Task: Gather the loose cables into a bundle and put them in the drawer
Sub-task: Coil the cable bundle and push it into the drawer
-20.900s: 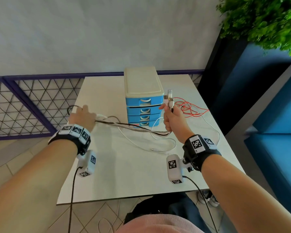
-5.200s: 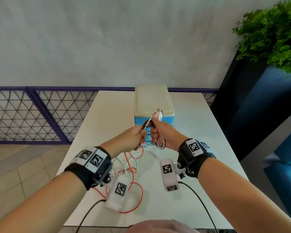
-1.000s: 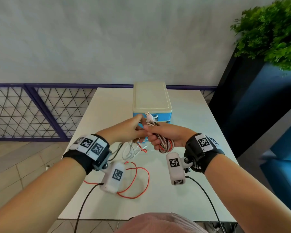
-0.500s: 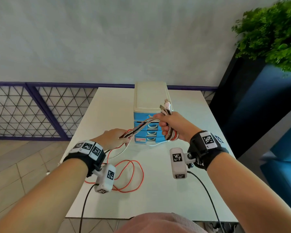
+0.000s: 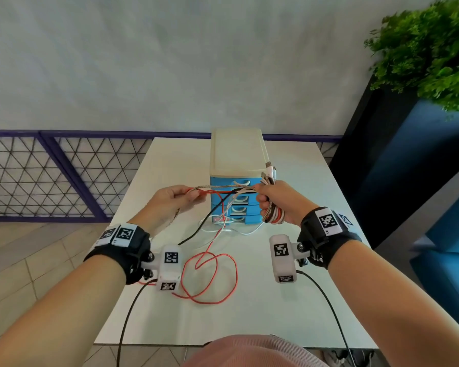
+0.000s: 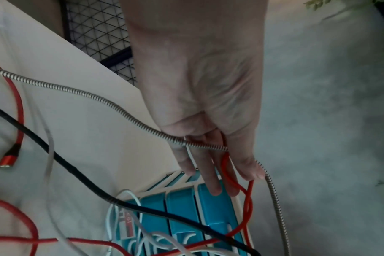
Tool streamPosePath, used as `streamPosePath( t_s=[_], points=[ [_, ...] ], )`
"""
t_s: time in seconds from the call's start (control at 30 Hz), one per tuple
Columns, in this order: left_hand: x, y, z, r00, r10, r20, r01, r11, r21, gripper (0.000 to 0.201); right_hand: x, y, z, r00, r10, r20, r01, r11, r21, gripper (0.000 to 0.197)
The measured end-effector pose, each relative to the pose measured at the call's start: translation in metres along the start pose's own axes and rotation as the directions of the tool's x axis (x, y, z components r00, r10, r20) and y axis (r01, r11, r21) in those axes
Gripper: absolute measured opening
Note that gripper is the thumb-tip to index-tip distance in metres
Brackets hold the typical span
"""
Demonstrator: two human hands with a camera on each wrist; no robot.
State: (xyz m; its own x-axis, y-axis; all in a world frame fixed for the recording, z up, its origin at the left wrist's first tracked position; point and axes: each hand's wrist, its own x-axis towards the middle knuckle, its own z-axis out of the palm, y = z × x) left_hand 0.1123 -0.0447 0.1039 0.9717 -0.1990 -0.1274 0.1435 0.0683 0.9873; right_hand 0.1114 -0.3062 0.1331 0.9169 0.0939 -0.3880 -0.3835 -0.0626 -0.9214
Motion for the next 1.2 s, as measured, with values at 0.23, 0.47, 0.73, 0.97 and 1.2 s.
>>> streamPosePath(
  t_s=[0.23,0.47,0.73,0.97,1.2],
  points=[
    [0.003,0.007,0.014,0.999,-0.017,0.043,0.028,0.966,-0.259,0.039,-0.002,-0.005,0.015,0.999,-0.001,0.052,-0.001,0.999,0.048,0.017],
    [0.010,0.003,0.026,0.994,0.065,-0.083,-0.082,0.974,-0.212,0.044,-0.006,-0.006,0.024,0.991,0.026,0.132,-0.038,0.995,0.091,0.009],
    [0.013,-0.003,0.010,0.991,0.118,-0.071,-0.084,0.926,0.369,0.072,-0.006,-0.012,0.019,0.999,-0.022,0.037,0.018,0.994,0.111,0.009],
    [0.013,-0.028,-0.025,0.980,0.033,-0.195,0.075,0.851,0.519,0.023,-0.004,-0.020,0.007,0.997,-0.068,-0.036,0.071,0.994,0.084,0.009],
    [0.017,-0.031,-0.030,0.981,0.114,-0.155,0.068,0.550,0.832,0.005,-0.004,-0.021,0.012,0.990,-0.100,-0.100,0.098,0.995,-0.023,0.008]
  ],
)
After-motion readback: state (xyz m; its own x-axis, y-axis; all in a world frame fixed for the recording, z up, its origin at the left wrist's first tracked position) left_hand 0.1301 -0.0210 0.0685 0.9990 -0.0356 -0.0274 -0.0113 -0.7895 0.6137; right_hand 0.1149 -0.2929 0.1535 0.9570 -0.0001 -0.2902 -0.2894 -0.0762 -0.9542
